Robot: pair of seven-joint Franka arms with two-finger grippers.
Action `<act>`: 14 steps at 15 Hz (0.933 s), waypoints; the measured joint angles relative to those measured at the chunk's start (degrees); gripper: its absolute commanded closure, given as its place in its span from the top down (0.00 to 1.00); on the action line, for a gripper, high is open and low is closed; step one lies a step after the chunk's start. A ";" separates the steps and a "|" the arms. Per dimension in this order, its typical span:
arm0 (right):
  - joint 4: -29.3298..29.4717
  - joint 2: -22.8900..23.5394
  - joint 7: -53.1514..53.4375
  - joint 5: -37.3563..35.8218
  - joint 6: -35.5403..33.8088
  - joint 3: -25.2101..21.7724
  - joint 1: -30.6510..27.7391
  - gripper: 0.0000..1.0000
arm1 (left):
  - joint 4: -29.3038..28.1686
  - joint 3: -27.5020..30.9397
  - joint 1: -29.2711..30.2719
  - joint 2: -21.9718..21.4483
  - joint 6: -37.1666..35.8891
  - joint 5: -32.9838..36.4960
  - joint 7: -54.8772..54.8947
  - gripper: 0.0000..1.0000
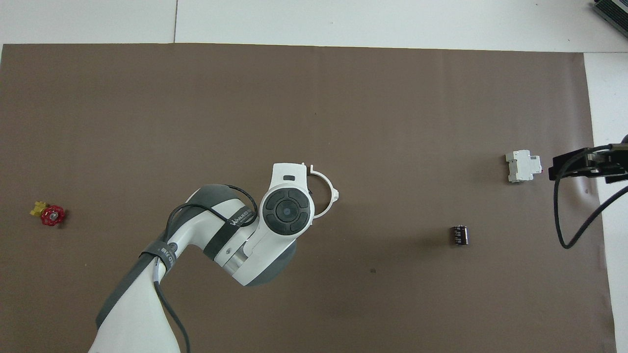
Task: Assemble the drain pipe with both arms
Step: 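Press the held clamp half onto the placed half with the left gripper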
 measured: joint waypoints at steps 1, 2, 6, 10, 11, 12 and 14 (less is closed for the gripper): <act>0.00 0.00 0.00 0.00 0.00 0.00 0.00 1.00 | 0.01 -0.02 0.00 -0.06 -0.01 0.00 0.01 0.00; 0.00 0.00 0.00 0.00 0.00 0.00 0.00 1.00 | 0.02 -0.04 0.00 -0.07 -0.01 0.00 0.02 0.00; 0.00 0.00 0.00 0.00 0.00 0.00 0.00 1.00 | -0.19 -0.08 0.00 -0.07 0.41 0.00 0.05 0.00; 0.00 0.00 0.00 0.00 0.00 0.00 0.00 1.00 | -0.65 -0.11 0.00 -0.07 1.50 0.00 0.05 0.00; 0.00 0.00 0.00 0.00 0.00 0.00 0.00 1.00 | -0.65 -0.13 0.00 -0.07 1.60 0.00 0.05 0.00; 0.00 0.00 0.00 0.00 0.00 0.00 0.00 1.00 | -0.65 -0.15 -0.01 -0.07 1.67 0.00 0.05 0.00; 0.00 0.00 0.00 0.00 0.00 0.00 0.00 1.00 | -0.66 -0.18 -0.01 -0.06 1.78 0.00 0.05 0.00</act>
